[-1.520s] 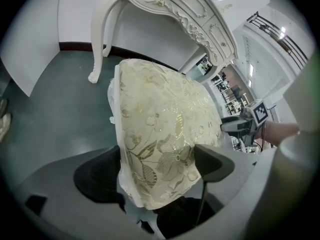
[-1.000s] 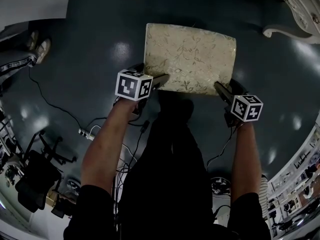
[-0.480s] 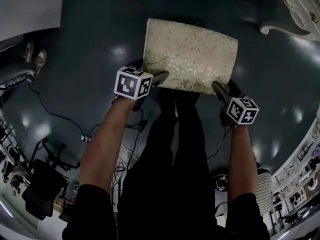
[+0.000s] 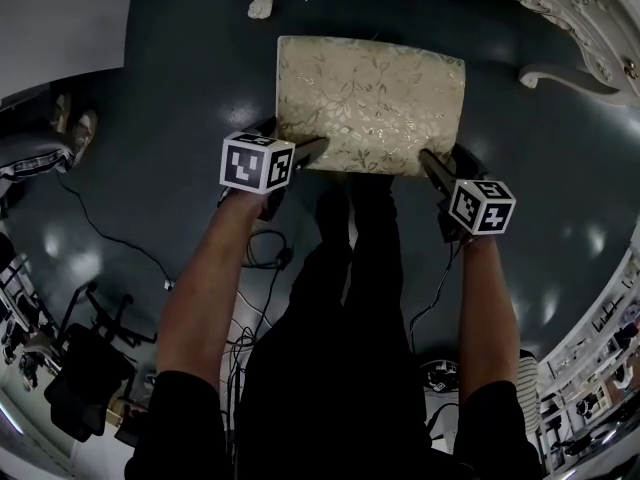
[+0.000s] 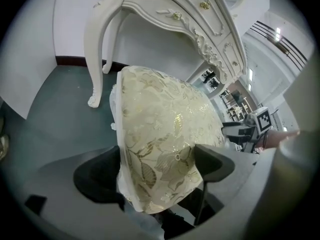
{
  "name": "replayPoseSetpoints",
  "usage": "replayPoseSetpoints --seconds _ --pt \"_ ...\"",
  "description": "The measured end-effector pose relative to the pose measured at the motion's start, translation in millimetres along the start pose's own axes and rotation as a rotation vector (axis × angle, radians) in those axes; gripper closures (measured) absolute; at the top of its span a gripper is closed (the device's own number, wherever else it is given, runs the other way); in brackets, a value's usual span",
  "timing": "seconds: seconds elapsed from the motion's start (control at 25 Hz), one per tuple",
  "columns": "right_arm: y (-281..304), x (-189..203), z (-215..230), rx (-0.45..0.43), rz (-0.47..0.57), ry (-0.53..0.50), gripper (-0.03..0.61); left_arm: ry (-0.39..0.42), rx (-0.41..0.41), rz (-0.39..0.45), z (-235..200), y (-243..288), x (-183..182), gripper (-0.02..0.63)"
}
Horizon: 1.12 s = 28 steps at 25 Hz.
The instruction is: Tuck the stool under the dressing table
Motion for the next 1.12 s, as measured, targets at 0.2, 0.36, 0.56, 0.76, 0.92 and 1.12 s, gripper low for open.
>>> replayPoseSetpoints --seconds 0.2,0.36,0.56,0.76,0.92,1.12 --pt "23.6 -42.6 11.3 0.000 -0.003 -0.025 0.255 -0.006 -0.012 0.013 -17.4 10.4 -41.8 0.150" --pt "28.5 -60.3 16.2 -0.003 0.009 -0.021 0.255 0.002 -0.009 0.015 -22.3 13.9 -64.1 0.152" --pt "29.2 -59.6 14.2 0.002 0.018 -0.030 0.255 -0.001 -0.008 0.039 -23.9 13.1 -60.8 0.151" --pt "33.4 -81.3 28.3 -0.006 0.031 -0.032 0.255 0.002 -0.009 0.050 -23.6 21.2 -86.5 0.150" --pt "39.9 -120.4 44.5 -0.001 0.035 -0.035 0.255 -0.004 -0.011 0.051 -23.7 28.2 -127.2 0.150" --pt "48.2 -123.3 44.6 -0.001 0.025 -0.036 0.255 -0.009 -0.007 0.060 -29.6 29.6 -128.7 0.149"
Point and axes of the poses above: the fingertips, and each gripper's own axes: y forward along the fingers, z to its right, x out of its underside, the point moved 4 cm from there along -y, backward along the fingers, and after that the axes turned 6 degrees about -x, right-handed, at the moved point
